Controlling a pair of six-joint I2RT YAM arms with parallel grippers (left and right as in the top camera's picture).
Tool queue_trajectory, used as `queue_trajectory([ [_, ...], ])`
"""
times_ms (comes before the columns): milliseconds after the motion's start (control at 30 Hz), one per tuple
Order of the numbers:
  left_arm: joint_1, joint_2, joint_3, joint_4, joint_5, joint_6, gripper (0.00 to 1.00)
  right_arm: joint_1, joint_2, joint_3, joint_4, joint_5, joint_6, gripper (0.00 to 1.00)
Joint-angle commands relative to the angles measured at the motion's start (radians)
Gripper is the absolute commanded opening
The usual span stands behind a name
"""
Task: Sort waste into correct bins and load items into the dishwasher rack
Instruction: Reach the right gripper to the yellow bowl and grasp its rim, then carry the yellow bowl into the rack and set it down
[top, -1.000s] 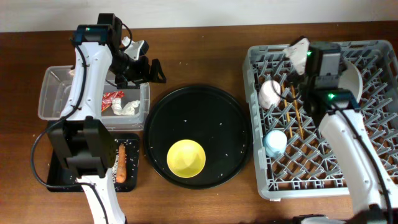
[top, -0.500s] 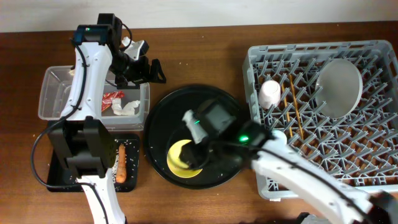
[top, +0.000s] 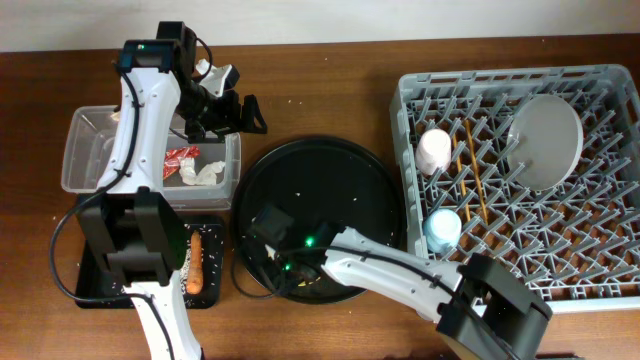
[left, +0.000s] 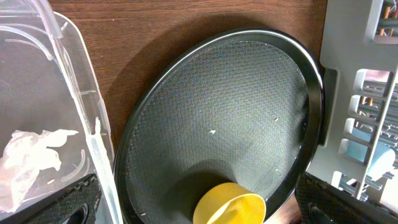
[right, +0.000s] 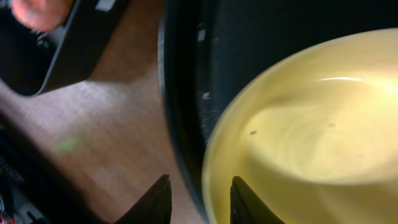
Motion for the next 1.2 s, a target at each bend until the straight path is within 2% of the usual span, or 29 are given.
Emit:
queue_trajectory([
  [0,0.002,-0.036,0.016,-0.001,0.003,-0.006,0.99,0.027,0.005,0.002,0.003,0.04,-0.002,0.31],
  [133,0.002,-0.036,0.016,-0.001,0.003,-0.006,0.99,0.027,0.017,0.002,0.001,0.102,-0.002,0.31],
  [167,0.002,-0.036,0.016,-0.001,0.003,-0.006,0.99,0.027,0.018,0.002,0.001,0.102,-0.002,0.26],
  [233,0.002,-0.036,0.016,-0.001,0.003,-0.006,0.99,0.027,0.018,0.002,0.001,0.102,-0.002,0.25],
  [667,0.002,-0.036,0.016,-0.001,0.003,-0.006,0.99,0.027,0.029,-0.02,0.003,0.102,-0.002,0.24],
  [733,0.002,-0.036,0.016,-0.001,0.003,-0.006,0.99,0.027,0.029,-0.02,0.005,0.102,-0.002,0.15],
  [833,0.002,-0.036,0.016,-0.001,0.003,-0.006,0.99,0.012,0.011,0.016,-0.01,0.097,-0.002,0.13],
  [867,0.002,-0.036,0.016,-0.001,0.003,-0.006,0.99,0.011,0.0,0.027,-0.022,0.097,-0.002,0.05],
  [933,0.001,-0.036,0.016,-0.001,0.003,-0.006,0.99,-0.002,-0.06,0.093,-0.106,0.094,-0.014,0.04],
  [1033,0.002,-0.036,0.016,-0.001,0.003,-0.006,0.99,-0.045,-0.146,0.158,-0.234,0.055,-0.05,0.04],
  [1067,0.002,-0.036,0.016,-0.001,0.003,-0.006,0.99,-0.108,-0.216,0.175,-0.27,-0.086,-0.127,0.04],
  [1133,0.002,-0.036,0.016,-0.001,0.003,-0.006,0.99,-0.244,-0.309,0.175,-0.321,-0.204,-0.146,0.04],
  [1167,0.002,-0.036,0.016,-0.001,0.003,-0.006,0.99,-0.393,-0.378,0.175,-0.356,-0.331,-0.225,0.04],
])
